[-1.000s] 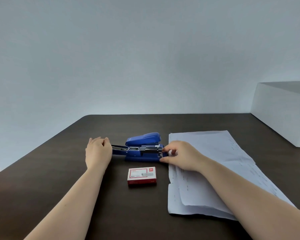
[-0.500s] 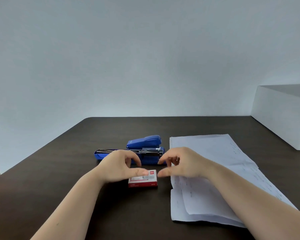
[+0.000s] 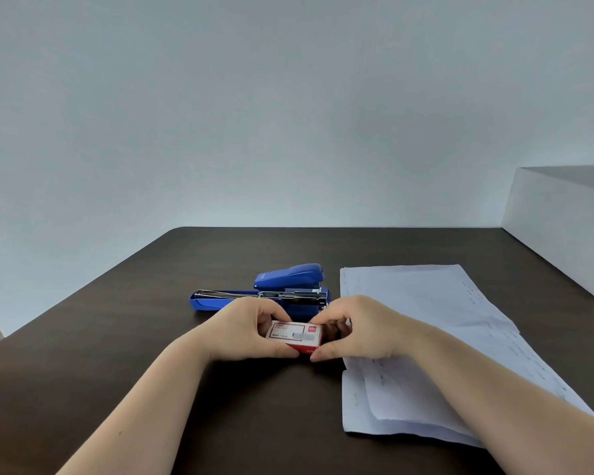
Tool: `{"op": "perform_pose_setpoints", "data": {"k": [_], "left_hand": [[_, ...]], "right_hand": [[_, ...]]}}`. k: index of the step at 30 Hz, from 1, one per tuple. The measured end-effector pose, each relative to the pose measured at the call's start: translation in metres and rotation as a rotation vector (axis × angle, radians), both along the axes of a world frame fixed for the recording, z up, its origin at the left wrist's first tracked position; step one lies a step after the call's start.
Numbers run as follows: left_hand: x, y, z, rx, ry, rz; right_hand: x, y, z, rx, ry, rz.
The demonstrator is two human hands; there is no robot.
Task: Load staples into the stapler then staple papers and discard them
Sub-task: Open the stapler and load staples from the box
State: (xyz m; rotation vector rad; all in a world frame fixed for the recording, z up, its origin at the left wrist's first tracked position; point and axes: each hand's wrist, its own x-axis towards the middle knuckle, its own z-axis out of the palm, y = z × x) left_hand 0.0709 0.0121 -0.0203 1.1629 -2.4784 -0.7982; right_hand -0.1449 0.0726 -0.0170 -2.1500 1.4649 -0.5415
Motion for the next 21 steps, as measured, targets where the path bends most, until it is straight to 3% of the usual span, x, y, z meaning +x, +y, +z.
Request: {"op": "perform_pose_setpoints", "data": {"k": [6, 21], "left_hand": [[-0.001, -0.001, 0.002, 0.012, 0.006, 0.023], [0.014, -0.01, 0.001, 0.062, -0.001, 0.04]], "right_hand": [[0.0, -0.002, -0.001, -0.007, -0.053, -0.05], [-0.018, -0.001, 0.003, 0.04, 0.089, -0.131]]}}
